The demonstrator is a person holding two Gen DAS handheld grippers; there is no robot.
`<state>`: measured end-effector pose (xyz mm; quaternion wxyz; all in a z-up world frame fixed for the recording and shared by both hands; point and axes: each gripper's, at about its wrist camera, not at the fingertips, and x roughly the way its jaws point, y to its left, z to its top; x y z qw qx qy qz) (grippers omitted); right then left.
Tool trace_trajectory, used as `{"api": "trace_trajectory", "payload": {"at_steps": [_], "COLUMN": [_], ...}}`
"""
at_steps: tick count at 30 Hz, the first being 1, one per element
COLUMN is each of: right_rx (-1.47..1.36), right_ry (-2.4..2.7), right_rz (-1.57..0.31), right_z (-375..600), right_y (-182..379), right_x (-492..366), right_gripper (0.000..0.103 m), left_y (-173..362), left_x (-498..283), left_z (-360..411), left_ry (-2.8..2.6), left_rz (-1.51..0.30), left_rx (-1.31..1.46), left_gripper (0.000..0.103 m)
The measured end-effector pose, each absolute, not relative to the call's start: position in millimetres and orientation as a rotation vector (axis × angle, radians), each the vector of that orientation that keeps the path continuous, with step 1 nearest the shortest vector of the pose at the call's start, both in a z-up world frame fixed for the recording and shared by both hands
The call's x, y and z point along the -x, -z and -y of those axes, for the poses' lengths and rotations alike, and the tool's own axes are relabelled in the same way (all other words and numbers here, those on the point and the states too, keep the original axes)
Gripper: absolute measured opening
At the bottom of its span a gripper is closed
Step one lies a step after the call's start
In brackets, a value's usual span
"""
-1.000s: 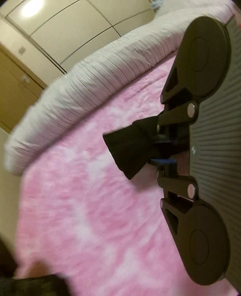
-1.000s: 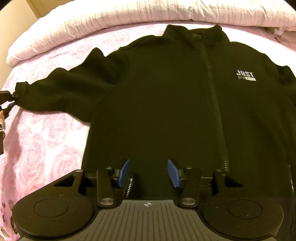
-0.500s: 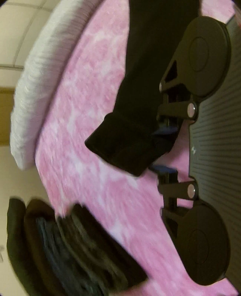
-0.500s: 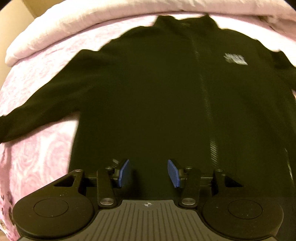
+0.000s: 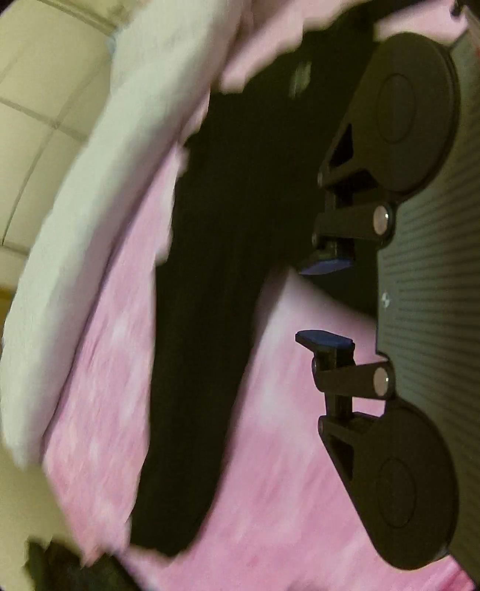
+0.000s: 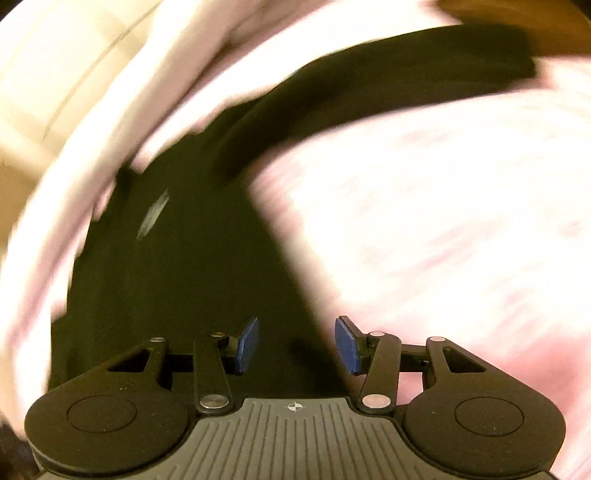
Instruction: Fold clothes
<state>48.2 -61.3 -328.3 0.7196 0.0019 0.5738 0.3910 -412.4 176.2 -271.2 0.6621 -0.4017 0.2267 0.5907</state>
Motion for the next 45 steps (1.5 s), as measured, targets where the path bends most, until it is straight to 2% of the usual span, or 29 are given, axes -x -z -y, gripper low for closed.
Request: {"api": "trace_trajectory", "payload": {"at_steps": [4, 7, 10, 14, 16, 17, 18, 23, 27, 31, 32, 35, 36, 39, 45], "right_rx": [-0.211, -0.363, -0.51, -0.637, -0.599, -0.553, -0.494, -0.337, -0.269, -0.12, -0.082, -0.06, -0.052, -0.073, 0.01], "right_ry": [-0.781, -0.716, -0.65, -0.644, -0.646, -0.669, -0.69, -0.753, -0.734, -0.678, -0.663, -0.545, -0.516, -0.627, -1.011], "right_rz": [-1.226, -1.189, -1.147, -1.154, -1.21, -1.214, -1.207, -1.055, -1.014, -1.093, -1.11, -1.093, -1.075, -1.086, -1.36], "right_z": [106.5, 140.5, 173.0, 165.4, 153.3, 146.0, 141.6, 152.6, 173.1, 157.9, 155.0, 166.9, 172.0, 189.2, 194.7], "right_y": [333.3, 337.0, 341.4, 370.5, 383.8, 383.0, 376.4, 309.5, 291.2, 334.5, 341.6, 335.1, 327.8, 304.8, 305.9], "right_x": [-149.8, -225.9, -300.4, -340.2, -352.8, -356.4, -360.9, -371.1, -372.1, -381.8, -381.4, -365.3, -356.0, -314.7, -154.0], "right_gripper": [0.049, 0.049, 0.049, 0.049, 0.048, 0.033, 0.01, 0.007, 0.008, 0.008, 0.014, 0.046, 0.049, 0.049, 0.049], "left_y": [275.4, 275.0, 273.4, 268.4, 267.4, 266.4, 265.3, 254.2, 258.9, 266.2, 266.9, 262.3, 260.4, 256.9, 273.6], "left_x": [317.3, 262.9, 235.1, 214.3, 212.5, 212.2, 212.3, 221.5, 227.6, 236.6, 240.9, 264.6, 275.6, 308.2, 386.9], "left_z": [-143.6, -125.3, -117.5, -106.7, -105.3, -106.9, -106.5, -100.4, -97.8, -95.5, -94.7, -90.7, -88.3, -80.6, -59.6], "left_ry": [-1.234, -1.187, -1.182, -1.21, -1.22, -1.225, -1.228, -1.238, -1.211, -1.181, -1.175, -1.195, -1.21, -1.23, -1.217], "left_rz": [-0.429, -0.475, -0.494, -0.531, -0.543, -0.552, -0.565, -0.603, -0.646, -0.686, -0.688, -0.704, -0.72, -0.771, -0.834], "left_rx": [1.01, 0.982, 0.974, 0.932, 0.93, 0.928, 0.923, 0.887, 0.897, 0.899, 0.901, 0.886, 0.871, 0.843, 0.857], "left_gripper": [0.027, 0.027, 0.027, 0.027, 0.027, 0.027, 0.026, 0.026, 0.026, 0.026, 0.026, 0.026, 0.026, 0.027, 0.028]}}
